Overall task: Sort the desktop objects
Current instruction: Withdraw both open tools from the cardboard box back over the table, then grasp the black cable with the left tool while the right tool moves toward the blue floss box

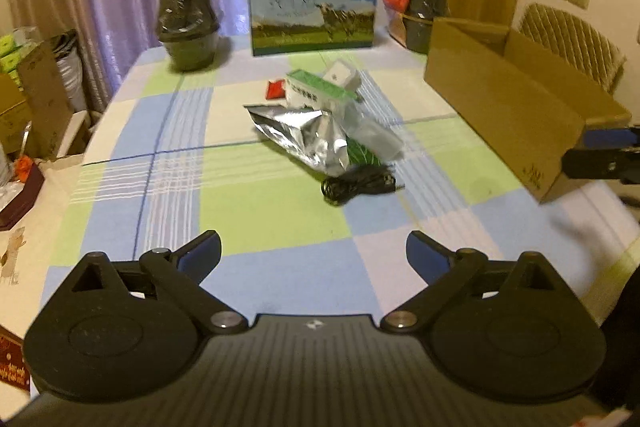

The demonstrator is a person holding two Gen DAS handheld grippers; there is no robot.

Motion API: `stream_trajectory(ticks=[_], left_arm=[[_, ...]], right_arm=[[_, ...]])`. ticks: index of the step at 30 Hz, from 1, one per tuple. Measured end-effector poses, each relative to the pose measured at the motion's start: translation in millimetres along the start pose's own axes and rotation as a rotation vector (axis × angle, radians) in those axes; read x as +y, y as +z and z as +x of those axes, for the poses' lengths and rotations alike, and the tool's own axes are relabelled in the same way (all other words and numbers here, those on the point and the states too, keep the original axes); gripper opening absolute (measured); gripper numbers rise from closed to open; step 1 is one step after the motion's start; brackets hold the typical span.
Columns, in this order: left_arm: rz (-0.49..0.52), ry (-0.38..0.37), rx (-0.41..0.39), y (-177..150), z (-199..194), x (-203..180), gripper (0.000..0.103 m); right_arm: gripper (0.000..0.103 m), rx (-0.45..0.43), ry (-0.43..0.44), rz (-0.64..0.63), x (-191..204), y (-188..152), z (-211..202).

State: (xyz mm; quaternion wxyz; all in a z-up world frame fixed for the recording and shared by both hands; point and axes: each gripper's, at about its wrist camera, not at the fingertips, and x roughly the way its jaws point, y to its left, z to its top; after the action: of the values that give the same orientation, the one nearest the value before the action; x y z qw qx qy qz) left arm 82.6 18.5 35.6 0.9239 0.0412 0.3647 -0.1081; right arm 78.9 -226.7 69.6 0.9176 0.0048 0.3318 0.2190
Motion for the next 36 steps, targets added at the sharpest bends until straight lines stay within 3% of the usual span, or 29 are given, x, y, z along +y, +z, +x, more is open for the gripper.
stream_trajectory(ticks=[8,14,19,27,32,36], left_arm=[[0.109,-0.105,0.041,-0.6,42.0,1.7,0.096],[0.178,-0.161,0.061,10.7,76.5,3.8,0.091],[0.186,-0.19,0.08,23.4,105.0,9.9,0.078],[0.202,-0.242,0.115,34.7,145.2,9.8,0.067],[0.205,-0.259,0.125,36.7,159.6,10.8,0.052],[0.204,-0.272,0.116,40.2,161.7,10.9,0.029]], right_arm=[[0.098,0.077,0.015,-0.067,4.1,-11.8,44.6],[0.098,0.083,0.033,-0.156,5.4,-7.3,75.0],[0.094,0.094,0.044,-0.236,5.2,-3.0,101.5],[0.09,0.118,0.063,-0.209,-4.6,5.3,133.1],[0.089,0.13,0.059,-0.198,-10.2,4.5,138.2],[0.089,0.125,0.053,-0.202,-11.4,5.8,137.8]])
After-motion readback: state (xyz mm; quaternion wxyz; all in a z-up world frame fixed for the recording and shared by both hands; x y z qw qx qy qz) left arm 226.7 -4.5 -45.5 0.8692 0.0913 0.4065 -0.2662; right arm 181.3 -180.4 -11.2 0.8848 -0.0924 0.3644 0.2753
